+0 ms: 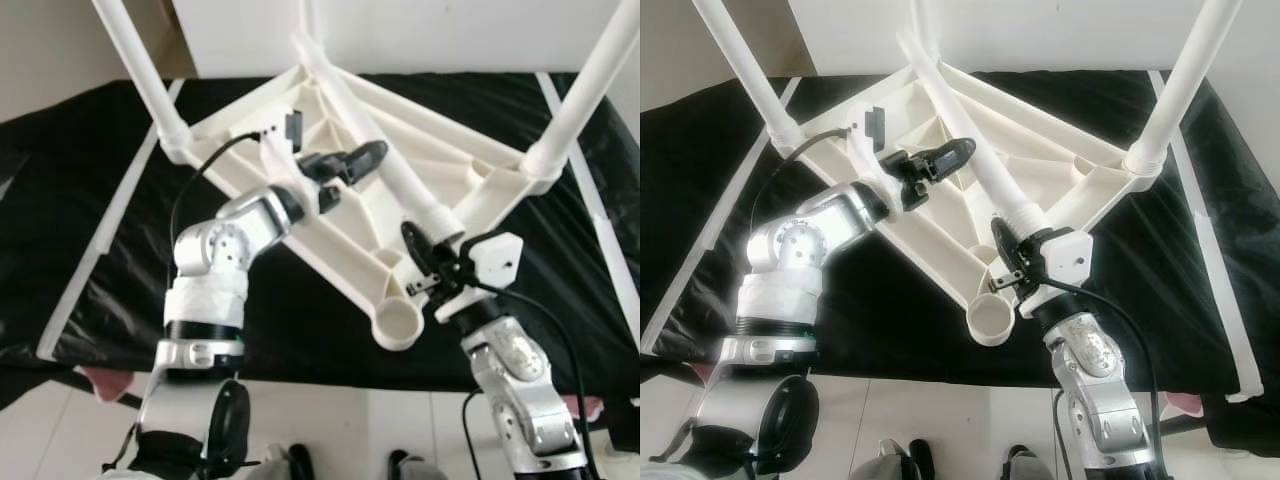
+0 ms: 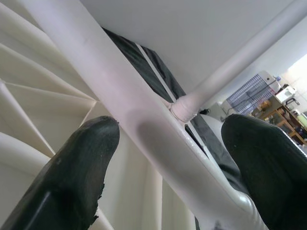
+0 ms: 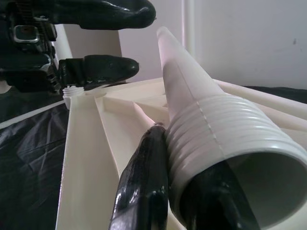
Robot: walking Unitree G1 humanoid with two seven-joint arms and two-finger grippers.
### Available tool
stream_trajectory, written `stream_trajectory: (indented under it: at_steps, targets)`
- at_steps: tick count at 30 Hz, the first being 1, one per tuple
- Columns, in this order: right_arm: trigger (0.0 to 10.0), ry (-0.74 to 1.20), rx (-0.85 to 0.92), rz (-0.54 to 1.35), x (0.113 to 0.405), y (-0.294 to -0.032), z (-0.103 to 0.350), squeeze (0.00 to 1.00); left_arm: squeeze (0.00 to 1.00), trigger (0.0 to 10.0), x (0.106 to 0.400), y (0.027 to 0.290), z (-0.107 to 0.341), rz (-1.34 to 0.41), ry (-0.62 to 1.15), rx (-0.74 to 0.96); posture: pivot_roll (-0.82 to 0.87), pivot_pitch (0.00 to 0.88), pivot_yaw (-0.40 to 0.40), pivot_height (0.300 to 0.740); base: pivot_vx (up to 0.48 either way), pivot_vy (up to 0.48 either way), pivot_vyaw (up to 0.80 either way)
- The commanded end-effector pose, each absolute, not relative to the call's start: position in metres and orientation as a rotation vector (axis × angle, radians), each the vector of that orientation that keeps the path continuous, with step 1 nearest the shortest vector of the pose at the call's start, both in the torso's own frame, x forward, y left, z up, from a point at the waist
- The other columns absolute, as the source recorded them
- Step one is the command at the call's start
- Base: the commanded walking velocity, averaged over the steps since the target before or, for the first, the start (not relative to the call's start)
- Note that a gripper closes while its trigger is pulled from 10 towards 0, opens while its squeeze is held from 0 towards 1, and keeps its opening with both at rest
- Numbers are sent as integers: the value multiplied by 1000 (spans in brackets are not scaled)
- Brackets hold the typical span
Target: Building children table
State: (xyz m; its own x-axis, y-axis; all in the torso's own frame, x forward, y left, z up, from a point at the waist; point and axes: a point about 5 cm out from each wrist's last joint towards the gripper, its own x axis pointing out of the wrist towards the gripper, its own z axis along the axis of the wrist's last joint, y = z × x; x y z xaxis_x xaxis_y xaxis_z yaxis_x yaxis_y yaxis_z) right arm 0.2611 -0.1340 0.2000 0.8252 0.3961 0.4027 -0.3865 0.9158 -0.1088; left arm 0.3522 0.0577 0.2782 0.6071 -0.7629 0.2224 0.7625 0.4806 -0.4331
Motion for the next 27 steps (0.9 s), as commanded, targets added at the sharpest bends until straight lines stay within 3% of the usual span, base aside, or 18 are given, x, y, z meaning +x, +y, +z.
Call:
stream_trajectory:
  at_steps: [1,16,17,18,19,20,27]
  targets:
    - [10000,-451,5,392,257,-135,203,0,0,10000,352,54,275,-943,34,-523,-166,172,61,740,0,0,0]
    - [10000,-209,217,200,260,-151,178,0,0,10000,349,50,271,-945,63,-538,-176,175,59,740,0,0,0]
    - [10000,-201,227,206,261,-152,179,149,0,10000,349,51,271,-943,64,-540,-176,177,62,740,0,0,0]
    - [10000,-201,227,206,261,-152,179,149,0,10000,349,51,271,-943,64,-540,-176,177,62,740,0,0,0]
    - [10000,-204,229,218,261,-152,180,937,0,10000,349,51,271,-942,65,-540,-176,177,62,740,0,0,0]
    - [10000,-206,231,222,262,-152,181,1000,0,10000,349,51,271,-940,66,-542,-174,178,62,740,0,0,0]
    - [10000,-194,324,221,262,-151,184,1000,0,10000,349,53,269,-928,69,-547,-168,180,61,740,0,0,0]
